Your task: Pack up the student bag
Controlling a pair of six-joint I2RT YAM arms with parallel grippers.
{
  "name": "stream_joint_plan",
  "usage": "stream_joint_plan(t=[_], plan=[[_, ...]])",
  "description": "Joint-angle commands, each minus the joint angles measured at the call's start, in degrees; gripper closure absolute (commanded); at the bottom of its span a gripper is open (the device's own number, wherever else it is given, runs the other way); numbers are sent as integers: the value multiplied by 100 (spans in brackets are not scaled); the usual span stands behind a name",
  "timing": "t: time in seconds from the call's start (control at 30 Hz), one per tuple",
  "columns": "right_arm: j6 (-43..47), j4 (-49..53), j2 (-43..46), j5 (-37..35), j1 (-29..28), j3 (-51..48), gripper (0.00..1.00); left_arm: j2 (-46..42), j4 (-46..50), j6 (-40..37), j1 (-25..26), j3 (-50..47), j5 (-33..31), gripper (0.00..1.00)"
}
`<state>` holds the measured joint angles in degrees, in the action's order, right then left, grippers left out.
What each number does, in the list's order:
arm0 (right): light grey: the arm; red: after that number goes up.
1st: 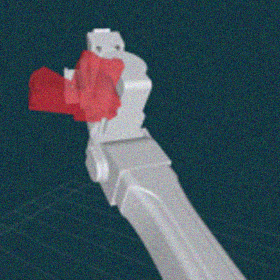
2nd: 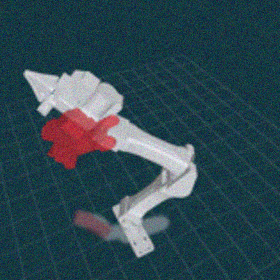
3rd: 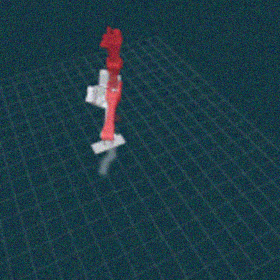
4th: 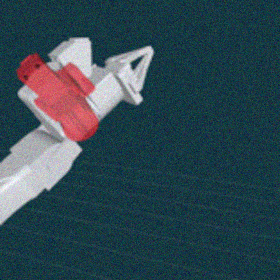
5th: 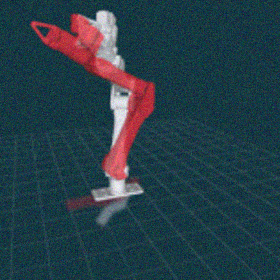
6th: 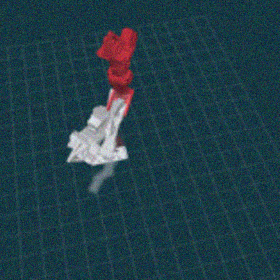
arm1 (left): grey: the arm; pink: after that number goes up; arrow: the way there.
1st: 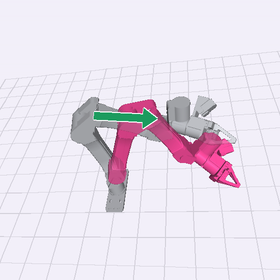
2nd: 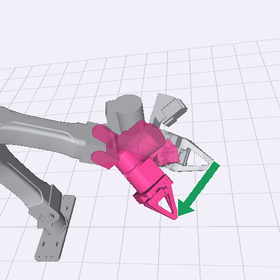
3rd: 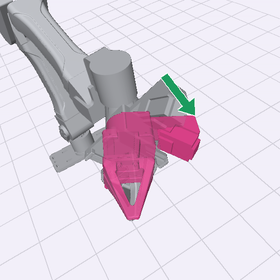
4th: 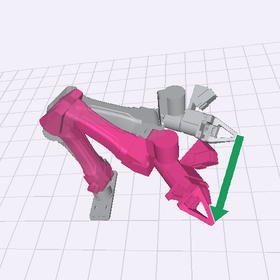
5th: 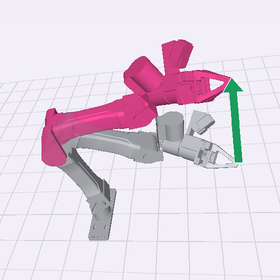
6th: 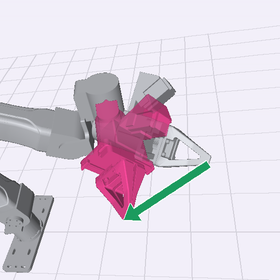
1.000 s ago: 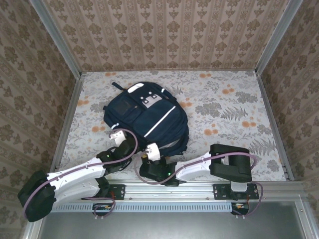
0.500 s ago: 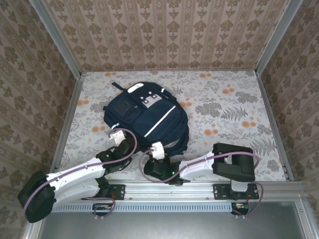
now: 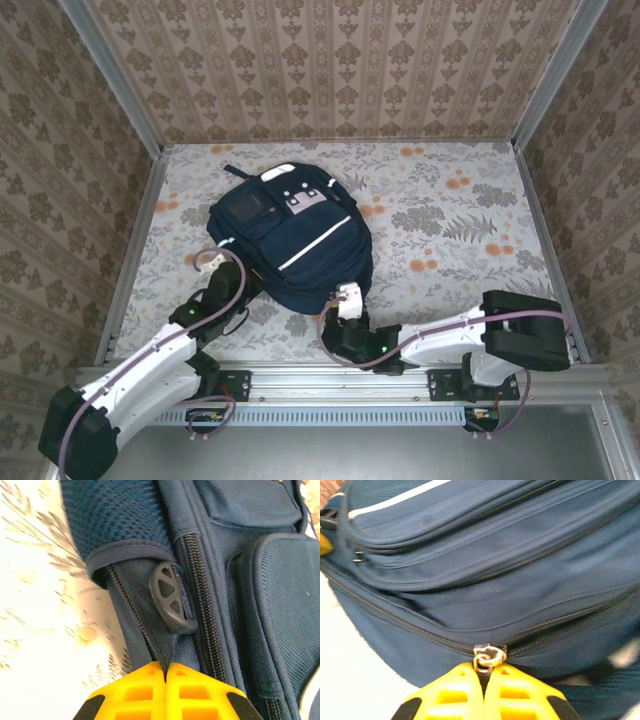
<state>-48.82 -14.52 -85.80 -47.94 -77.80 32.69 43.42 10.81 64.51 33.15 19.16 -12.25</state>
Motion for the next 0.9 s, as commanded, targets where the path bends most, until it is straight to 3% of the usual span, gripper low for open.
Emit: stream_joint_plan(t=[0.0,0.13,0.23,0.37,0.4,0.47,0.5,0.67,0.87], plan=[[-155,1072,424,-721,156,-474,100,14,79,-566,-846,41,-493,100],[132,1049,839,-449,307,-622,100,318,-88,-836,-1629,113,158,100],[480,781,950,-251,327,-629,100,455,-118,-946,-1778,176,587,99],[797,524,936,186,327,-515,100,177,245,-1042,-1477,244,647,54],[839,493,925,250,327,-488,100,62,392,-1037,-1381,255,603,48],[1069,319,891,500,327,-439,99,-290,772,-997,-1125,289,500,36],[1156,288,870,581,327,-410,94,-461,981,-943,-997,311,434,34],[1534,155,826,988,420,-282,70,-1273,1480,-342,197,147,6,34],[1533,57,947,1041,577,-350,66,-1082,1611,1020,2165,-26,-974,38]])
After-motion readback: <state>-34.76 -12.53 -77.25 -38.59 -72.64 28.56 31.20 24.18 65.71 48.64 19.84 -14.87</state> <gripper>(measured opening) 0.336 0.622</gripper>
